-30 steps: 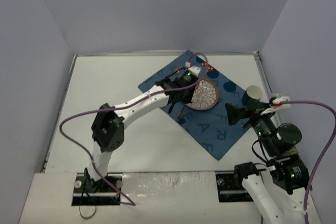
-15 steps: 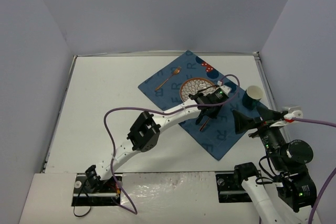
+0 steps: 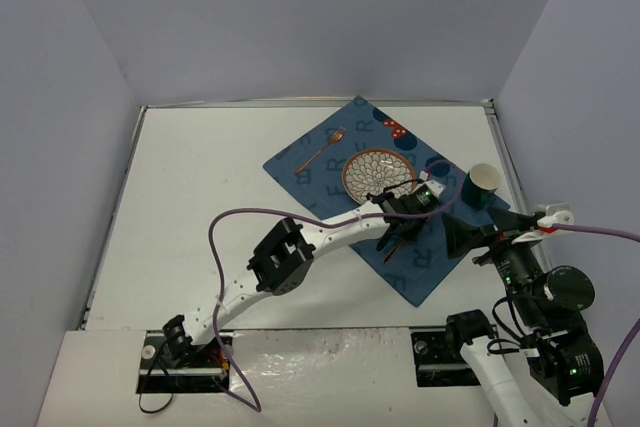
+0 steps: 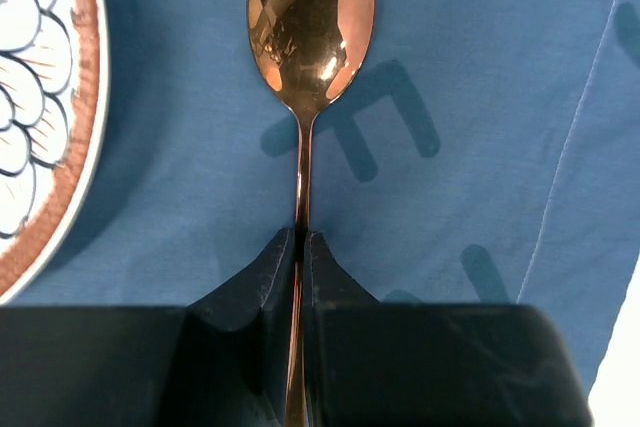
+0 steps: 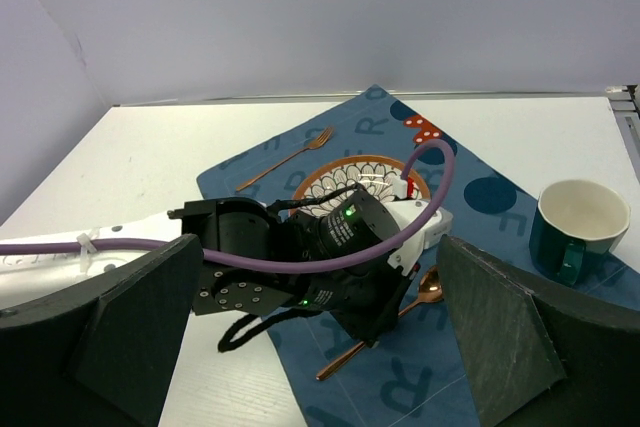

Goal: Set the dinner table for one person

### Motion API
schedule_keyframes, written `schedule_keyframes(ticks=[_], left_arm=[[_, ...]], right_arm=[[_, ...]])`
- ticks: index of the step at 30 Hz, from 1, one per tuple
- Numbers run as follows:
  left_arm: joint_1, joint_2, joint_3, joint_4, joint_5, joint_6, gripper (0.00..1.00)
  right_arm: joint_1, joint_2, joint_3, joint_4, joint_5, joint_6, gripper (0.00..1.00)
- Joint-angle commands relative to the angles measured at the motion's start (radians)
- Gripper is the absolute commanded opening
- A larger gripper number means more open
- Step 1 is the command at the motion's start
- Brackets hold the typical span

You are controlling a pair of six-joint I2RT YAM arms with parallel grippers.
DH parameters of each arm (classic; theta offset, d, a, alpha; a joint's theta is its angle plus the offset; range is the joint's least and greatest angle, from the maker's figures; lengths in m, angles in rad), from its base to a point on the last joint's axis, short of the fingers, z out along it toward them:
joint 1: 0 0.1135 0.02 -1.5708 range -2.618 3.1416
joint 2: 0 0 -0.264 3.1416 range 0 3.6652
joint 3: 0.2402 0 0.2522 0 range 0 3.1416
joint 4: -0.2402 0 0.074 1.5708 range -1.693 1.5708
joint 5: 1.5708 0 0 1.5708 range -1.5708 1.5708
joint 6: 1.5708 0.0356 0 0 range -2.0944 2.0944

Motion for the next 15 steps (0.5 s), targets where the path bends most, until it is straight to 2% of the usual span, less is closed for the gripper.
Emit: schedule_keyframes(ticks=[1, 7, 15], left_arm=[[-0.016, -0.105, -0.150, 0.054, 0.028, -0.084, 0.00], [-0.034, -0.155, -0.208, 0.091, 0.029, -0.075, 0.00], [-0.034, -0.141, -0.089, 0.073, 0.006, -0.006, 0.00]], right_arm=[[0.009, 0.009, 0.034, 0.058, 0.010, 0.001, 1.00], [0.009, 0.004, 0.036, 0.059, 0.017, -0.002, 1.00], [0.009, -0.006, 0.046, 0.058, 0.011, 0.004, 1.00]])
